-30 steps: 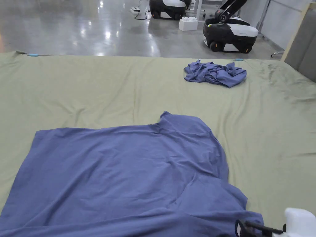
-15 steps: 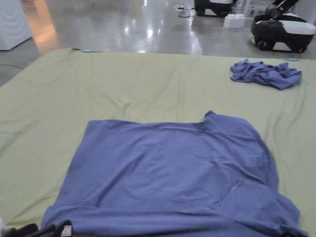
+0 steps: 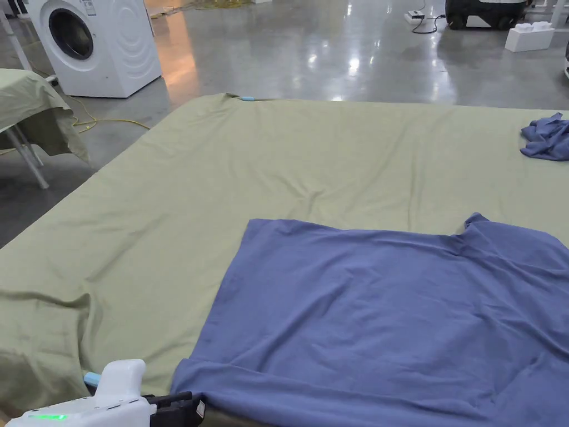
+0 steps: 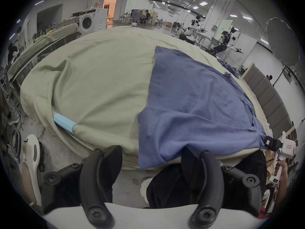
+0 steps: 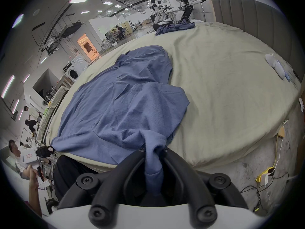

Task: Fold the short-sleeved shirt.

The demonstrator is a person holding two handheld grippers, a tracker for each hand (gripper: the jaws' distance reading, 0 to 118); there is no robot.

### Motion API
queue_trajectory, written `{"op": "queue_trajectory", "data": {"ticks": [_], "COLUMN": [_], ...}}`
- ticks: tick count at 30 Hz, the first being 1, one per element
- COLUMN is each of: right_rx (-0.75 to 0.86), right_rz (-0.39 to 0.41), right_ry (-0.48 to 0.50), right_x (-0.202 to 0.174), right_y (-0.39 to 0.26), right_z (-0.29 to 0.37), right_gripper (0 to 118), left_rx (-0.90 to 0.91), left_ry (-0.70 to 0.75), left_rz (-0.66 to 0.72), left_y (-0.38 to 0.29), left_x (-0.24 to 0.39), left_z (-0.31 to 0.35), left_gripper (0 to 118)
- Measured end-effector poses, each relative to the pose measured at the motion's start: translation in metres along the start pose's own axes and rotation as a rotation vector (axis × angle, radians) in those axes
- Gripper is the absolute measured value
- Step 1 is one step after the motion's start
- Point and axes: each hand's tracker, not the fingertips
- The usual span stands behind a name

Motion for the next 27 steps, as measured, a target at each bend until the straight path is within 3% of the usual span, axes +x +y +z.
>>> {"op": "queue_trajectory", "data": {"ticks": [1, 3, 4, 5, 6, 8, 11, 20, 23, 27], "right_rx": [0.002, 0.002, 0.001, -0.002, -0.003, -0.007, -0.003, 0.014, 0.008, -0.034], "right_rz": [0.002, 0.004, 0.000, -0.002, -0.004, -0.007, 0.009, -0.018, -0.007, -0.051], "right_ry": [-0.001, -0.003, 0.000, 0.004, 0.006, 0.010, 0.002, 0.042, 0.054, 0.098], "right_x": [-0.001, -0.003, 0.000, 0.000, 0.000, -0.001, -0.004, -0.005, -0.009, -0.006], "right_y": [0.000, 0.000, 0.001, 0.001, 0.001, 0.001, 0.002, 0.024, 0.052, 0.105], "right_z": [0.000, 0.001, 0.000, 0.000, 0.000, -0.001, 0.002, 0.017, 0.013, -0.010], "right_gripper": [8, 8, 8, 8, 8, 8, 8, 8, 8, 8], "left_rx": [-0.004, 0.004, 0.009, 0.020, 0.024, 0.063, 0.038, 0.067, 0.072, 0.066], "left_ry": [-0.005, 0.000, 0.017, 0.066, 0.064, -0.010, 0.095, 0.003, -0.043, -0.109], "left_rz": [0.010, 0.001, -0.013, -0.051, -0.055, -0.006, -0.182, -0.109, -0.069, 0.005], "left_y": [0.001, 0.001, 0.001, 0.002, 0.002, 0.003, 0.008, 0.037, 0.064, 0.111], "left_x": [-0.001, 0.002, 0.003, 0.002, 0.000, 0.005, 0.027, 0.025, 0.027, 0.027], "left_z": [-0.001, 0.002, 0.002, 0.002, 0.003, 0.014, 0.016, 0.030, 0.026, 0.006], "left_gripper": [85, 73, 57, 26, 5, 5, 5, 5, 5, 5]}}
